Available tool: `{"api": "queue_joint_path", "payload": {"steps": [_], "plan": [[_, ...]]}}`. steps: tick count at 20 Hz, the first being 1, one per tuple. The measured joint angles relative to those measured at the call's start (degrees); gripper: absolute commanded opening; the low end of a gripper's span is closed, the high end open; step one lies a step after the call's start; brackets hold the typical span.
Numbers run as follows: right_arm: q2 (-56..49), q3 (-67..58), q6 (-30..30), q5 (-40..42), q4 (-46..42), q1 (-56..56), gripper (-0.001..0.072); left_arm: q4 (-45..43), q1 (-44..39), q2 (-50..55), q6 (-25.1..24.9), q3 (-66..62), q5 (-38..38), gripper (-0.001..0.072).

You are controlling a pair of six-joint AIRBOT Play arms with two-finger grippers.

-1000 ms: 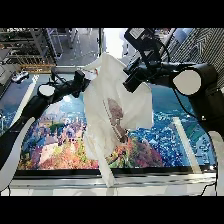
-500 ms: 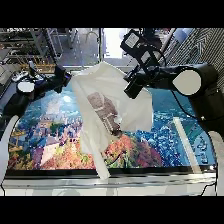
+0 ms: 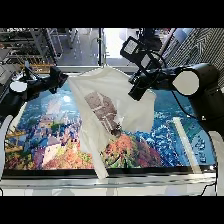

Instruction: Fold the clothes and pants, and hang the long-sleeved shirts on hangers.

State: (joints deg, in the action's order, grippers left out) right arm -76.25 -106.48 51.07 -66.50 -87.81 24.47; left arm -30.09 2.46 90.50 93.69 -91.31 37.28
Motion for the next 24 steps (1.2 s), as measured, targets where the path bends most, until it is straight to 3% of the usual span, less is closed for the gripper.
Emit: {"api": "queue_joint_path", "payload": {"steps": [4, 8, 12, 13, 15, 16, 20, 24], "plan": [[-0.13, 0.09, -2.38, -1.66, -2.1, -1.75, 0.0017, 1.09, 0.72, -0.63, -3.21, -0.48, 1.09, 0.0019], [-2.12, 1.46, -4.39, -4.33, -3.74, -2.27, 0.0017, 5.01, -0.5, -2.23, -10.8, -2.86, 3.96, 0.0018], [-5.9, 2.64, 7.69, 2.56, -3.69, -2.32, 0.0017, 7.17, -4.98, -4.76, -15.17, -4.98, 10.4, 0.0019], [-6.45, 2.75, 12.39, 6.05, -3.67, -2.32, 0.0017, 6.8, -6.54, -5.31, -16.04, -5.2, 11.91, 0.0054], [-6.58, 2.89, 21.62, 12.72, -3.72, -2.38, 0.0016, 5.35, -9.55, -6.16, -17.77, -5.49, 14.14, 0.0585], [-6.21, 2.95, 25.81, 15.69, -4.22, -2.47, 0.0016, 4.87, -10.8, -6.67, -18.47, -5.55, 14.86, 0.0622], [-1.84, 2.78, 42.45, 26.84, -11.23, -4.28, 0.0016, 6.05, -13.09, -10.4, -20.72, -5.73, 20.02, 0.0621], [4.33, 1.9, 51.87, 27.34, -19.85, -9.86, 0.0017, 7.85, -13.68, -17.35, -23.08, -5.75, 28.17, 0.0621]]}}
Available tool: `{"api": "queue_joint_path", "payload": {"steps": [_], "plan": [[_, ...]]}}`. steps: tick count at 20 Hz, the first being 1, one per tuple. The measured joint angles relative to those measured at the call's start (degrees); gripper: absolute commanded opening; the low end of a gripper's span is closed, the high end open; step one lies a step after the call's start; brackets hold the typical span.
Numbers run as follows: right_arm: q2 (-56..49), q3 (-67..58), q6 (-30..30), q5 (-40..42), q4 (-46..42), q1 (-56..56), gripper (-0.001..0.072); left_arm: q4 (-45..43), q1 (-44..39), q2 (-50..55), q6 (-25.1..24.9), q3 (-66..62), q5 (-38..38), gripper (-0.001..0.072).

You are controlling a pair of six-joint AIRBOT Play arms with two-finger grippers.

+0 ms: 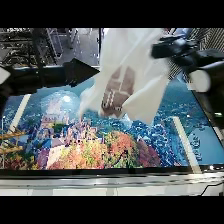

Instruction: Fold the clothes and pants, and hang the long-sleeved shirts on hangers.

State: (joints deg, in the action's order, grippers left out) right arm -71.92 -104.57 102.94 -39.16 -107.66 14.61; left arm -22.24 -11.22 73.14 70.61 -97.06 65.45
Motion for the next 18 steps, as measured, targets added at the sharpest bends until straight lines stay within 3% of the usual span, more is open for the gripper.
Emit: {"api": "queue_joint_path", "payload": {"steps": [3, 7, 9, 12, 18], "plan": [[5.11, -0.26, 3.39, -9.2, -4.76, -7.45, 0.0017, 0.52, 0.17, -5.07, -3.65, -0.04, 3.61, 0.0621], [10.38, -0.5, 5.79, -32.65, -13.62, -22.14, 0.0016, -2.03, 1.95, -9.31, -8.94, -0.04, 5.4, 0.0622], [12.13, -2.27, 6.29, -39.6, -17.92, -32.2, 0.0016, -6.67, 3.37, -10.19, -10.05, -0.04, 6.6, 0.0621], [11.91, -9.27, 6.73, -39.39, -21.2, -48.06, 0.0016, -15.06, 5.88, -10.69, -10.6, 0.0, 8.98, 0.0621], [6.84, -17.42, 8.28, -26.14, -23.06, -75.49, 0.0016, -21.24, 8.81, -10.99, -9.35, 0.0, 10.88, 0.0621]]}}
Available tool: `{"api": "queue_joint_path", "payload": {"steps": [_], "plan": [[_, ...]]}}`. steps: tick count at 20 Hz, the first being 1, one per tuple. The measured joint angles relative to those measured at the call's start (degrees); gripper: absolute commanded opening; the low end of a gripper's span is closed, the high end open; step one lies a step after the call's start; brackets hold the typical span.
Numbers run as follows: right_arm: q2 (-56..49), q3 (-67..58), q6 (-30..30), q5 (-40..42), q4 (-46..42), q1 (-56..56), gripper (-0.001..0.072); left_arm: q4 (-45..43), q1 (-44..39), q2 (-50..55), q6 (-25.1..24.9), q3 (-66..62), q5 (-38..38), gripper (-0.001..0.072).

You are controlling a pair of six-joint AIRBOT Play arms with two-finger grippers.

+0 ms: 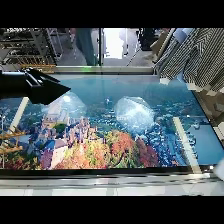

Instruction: Fold the clothes and pants, and hang the long-sleeved shirts on hangers.

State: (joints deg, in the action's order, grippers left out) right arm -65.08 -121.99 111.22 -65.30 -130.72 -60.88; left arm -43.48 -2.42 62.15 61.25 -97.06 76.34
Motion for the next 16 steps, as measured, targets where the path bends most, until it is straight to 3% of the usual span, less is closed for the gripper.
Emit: {"api": "queue_joint_path", "payload": {"steps": [6, 10, 11, 14, 16], "plan": [[-5.86, -0.79, 2.49, 10.99, 3.28, -21.59, 0.0017, -1.18, 0.35, 0.0, 0.26, 0.0, 0.22, 0.0621], [-7.52, 2.47, -2.78, 12.02, 9.2, -28.48, 0.0024, -1.16, 0.31, 0.0, 1.81, 0.0, 0.26, 0.0621], [-7.43, 2.97, -4.26, 12.46, 10.73, -29.27, 0.0131, -1.14, 0.31, 0.0, 2.25, 0.0, 0.26, 0.0621], [-5.46, 3.91, -6.88, 14.47, 16.79, -30.45, 0.0679, -0.94, 0.31, 0.0, 3.06, 0.0, 0.09, 0.0622], [-2.71, 4.09, -7.82, 17.88, 20.63, -30.84, 0.0699, -0.92, 0.31, 0.0, 3.21, 0.0, -0.28, 0.0622]]}}
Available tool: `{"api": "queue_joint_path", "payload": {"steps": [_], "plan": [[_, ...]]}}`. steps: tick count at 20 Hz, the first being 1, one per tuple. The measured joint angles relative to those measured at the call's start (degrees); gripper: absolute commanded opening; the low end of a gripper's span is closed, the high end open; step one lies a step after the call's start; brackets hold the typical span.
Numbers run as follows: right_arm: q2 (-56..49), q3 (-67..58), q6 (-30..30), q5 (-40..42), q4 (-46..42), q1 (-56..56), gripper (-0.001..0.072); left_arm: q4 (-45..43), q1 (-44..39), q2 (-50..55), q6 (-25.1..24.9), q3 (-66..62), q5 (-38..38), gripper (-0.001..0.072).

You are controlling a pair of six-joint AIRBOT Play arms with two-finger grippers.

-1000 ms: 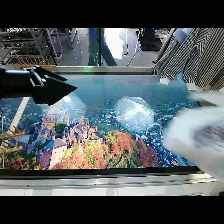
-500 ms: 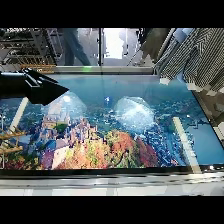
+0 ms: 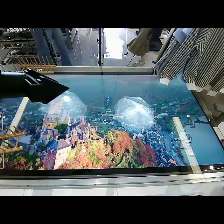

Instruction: Fold the clothes and pants, and hang the long-sleeved shirts on hangers.

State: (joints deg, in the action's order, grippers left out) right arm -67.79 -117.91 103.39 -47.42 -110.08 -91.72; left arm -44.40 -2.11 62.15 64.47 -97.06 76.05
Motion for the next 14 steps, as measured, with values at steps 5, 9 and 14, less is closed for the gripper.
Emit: {"api": "queue_joint_path", "payload": {"steps": [5, 9, 14], "plan": [[6.05, 0.24, -0.72, 7.67, 20.26, 0.04, 0.0648, -0.9, 0.0, 0.0, -0.22, 0.0, -0.09, 0.0622], [5.42, 1.31, -10.12, -5.9, 53.4, 10.6, 0.0463, -17.03, -0.02, 0.0, 2.19, 0.0, -0.83, 0.0621], [2.67, 15.17, -24.59, -30.4, 62.27, 44.35, 0.0465, -50.14, 0.5, 0.0, 25.2, 0.02, -5.77, 0.0622]]}}
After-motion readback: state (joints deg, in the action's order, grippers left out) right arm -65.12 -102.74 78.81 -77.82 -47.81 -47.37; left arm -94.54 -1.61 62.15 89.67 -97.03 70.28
